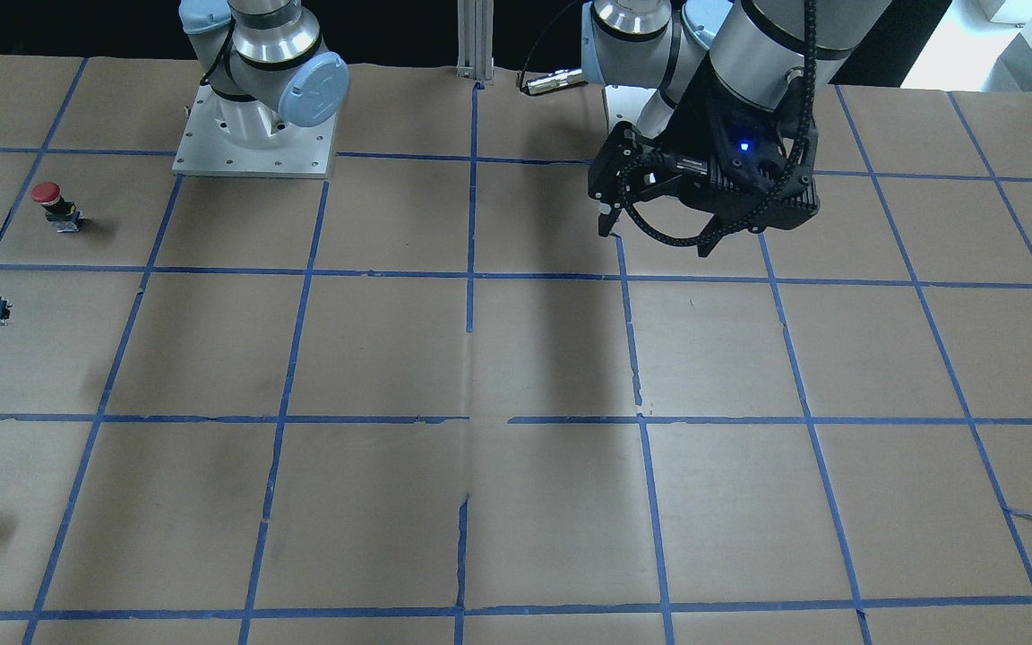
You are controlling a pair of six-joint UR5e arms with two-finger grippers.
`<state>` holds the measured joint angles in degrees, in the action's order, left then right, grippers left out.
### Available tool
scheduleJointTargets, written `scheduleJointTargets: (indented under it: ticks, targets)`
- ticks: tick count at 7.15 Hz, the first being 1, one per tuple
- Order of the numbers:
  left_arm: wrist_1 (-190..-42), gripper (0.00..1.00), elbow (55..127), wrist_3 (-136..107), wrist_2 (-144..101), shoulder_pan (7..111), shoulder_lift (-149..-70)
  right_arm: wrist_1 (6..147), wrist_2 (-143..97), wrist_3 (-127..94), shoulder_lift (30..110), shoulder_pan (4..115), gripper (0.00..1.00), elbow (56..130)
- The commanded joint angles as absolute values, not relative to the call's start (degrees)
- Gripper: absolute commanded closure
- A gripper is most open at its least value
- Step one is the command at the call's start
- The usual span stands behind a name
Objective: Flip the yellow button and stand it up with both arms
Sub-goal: 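Lower the yellow button upright onto the table with the right gripper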
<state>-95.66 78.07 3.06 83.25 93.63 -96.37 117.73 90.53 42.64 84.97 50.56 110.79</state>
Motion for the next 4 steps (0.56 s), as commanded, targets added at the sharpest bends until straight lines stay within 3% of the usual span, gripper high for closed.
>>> scheduleJointTargets:
  ticks: [1, 4]
  targets:
    - [-98.18, 0.01, 81.35, 6.86, 90.0, 93.69, -95.81, 123.83, 87.92, 44.12, 82.19, 47.39, 0.83, 112.85]
    - [-97.73, 0.01, 83.31, 7.03, 89.3, 92.11, -95.01, 126.81, 86.66, 43.42, 78.5, 47.11, 0.85, 113.03]
